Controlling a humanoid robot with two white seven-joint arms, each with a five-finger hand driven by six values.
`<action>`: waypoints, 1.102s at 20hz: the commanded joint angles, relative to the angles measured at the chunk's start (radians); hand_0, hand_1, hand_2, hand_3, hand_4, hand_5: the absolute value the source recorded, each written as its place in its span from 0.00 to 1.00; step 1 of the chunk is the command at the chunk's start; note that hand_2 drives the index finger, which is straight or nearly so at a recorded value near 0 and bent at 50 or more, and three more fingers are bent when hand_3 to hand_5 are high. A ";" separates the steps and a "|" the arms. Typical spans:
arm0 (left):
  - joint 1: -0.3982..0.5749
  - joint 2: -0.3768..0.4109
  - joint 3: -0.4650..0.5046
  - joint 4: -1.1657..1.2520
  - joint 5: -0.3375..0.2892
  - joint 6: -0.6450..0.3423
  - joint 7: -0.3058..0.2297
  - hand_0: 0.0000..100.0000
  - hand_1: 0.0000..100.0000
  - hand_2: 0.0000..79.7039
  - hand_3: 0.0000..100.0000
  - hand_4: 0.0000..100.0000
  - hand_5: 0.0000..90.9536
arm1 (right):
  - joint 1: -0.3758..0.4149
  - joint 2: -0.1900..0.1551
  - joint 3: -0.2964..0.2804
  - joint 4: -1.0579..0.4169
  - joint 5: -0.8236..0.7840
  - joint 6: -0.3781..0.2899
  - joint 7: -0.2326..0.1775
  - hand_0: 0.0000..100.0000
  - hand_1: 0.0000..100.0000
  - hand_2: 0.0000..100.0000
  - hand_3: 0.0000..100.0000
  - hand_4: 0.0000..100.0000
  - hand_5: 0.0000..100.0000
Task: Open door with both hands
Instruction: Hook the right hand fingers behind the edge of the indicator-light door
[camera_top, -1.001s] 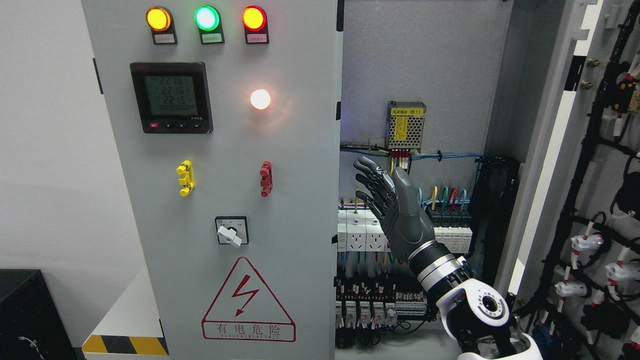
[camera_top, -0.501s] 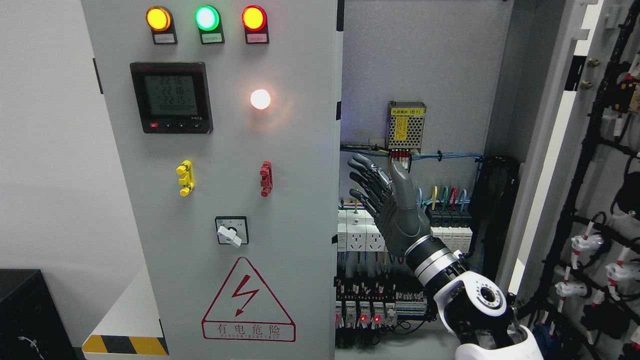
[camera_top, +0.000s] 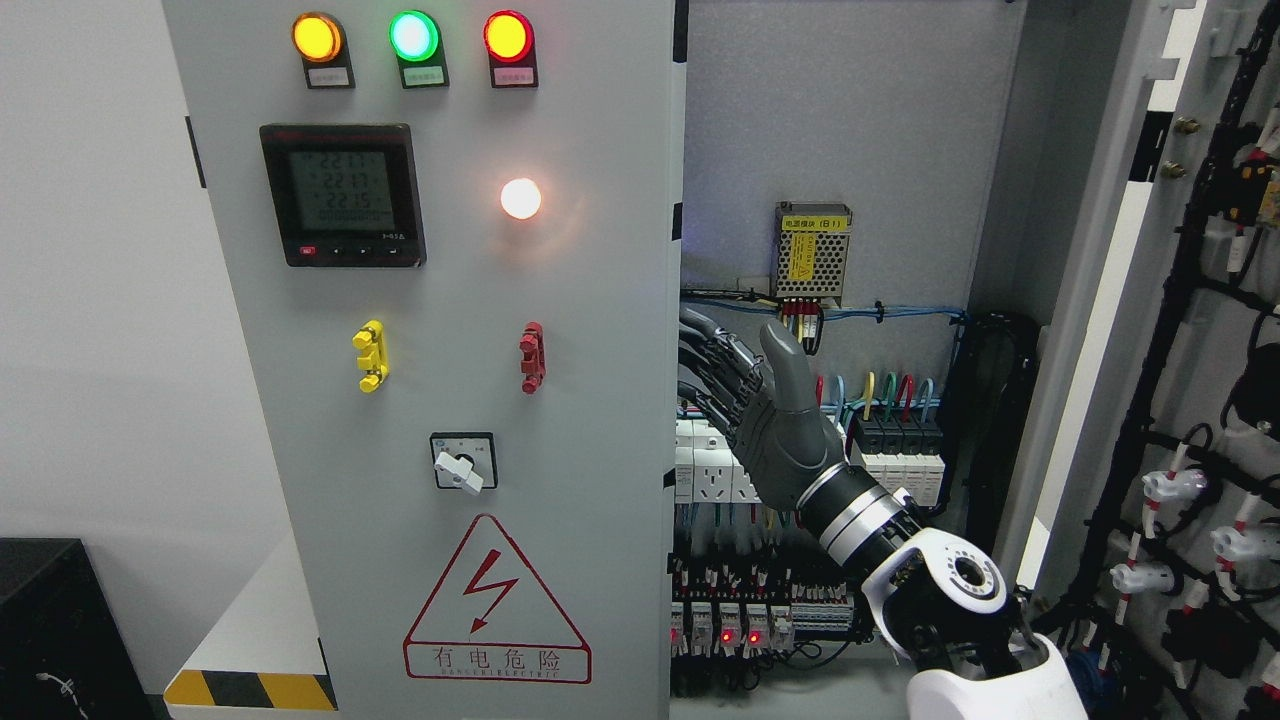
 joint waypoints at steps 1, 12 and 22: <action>0.000 0.001 0.029 0.000 0.025 0.000 0.000 0.00 0.00 0.00 0.00 0.00 0.00 | -0.019 -0.034 -0.001 0.055 -0.024 0.001 0.052 0.00 0.00 0.00 0.00 0.00 0.00; 0.000 0.000 0.029 0.000 0.025 0.000 0.000 0.00 0.00 0.00 0.00 0.00 0.00 | -0.054 -0.034 -0.003 0.104 -0.092 0.033 0.112 0.00 0.00 0.00 0.00 0.00 0.00; 0.000 0.000 0.029 0.000 0.025 0.000 0.000 0.00 0.00 0.00 0.00 0.00 0.00 | -0.059 -0.034 -0.004 0.098 -0.125 0.044 0.132 0.00 0.00 0.00 0.00 0.00 0.00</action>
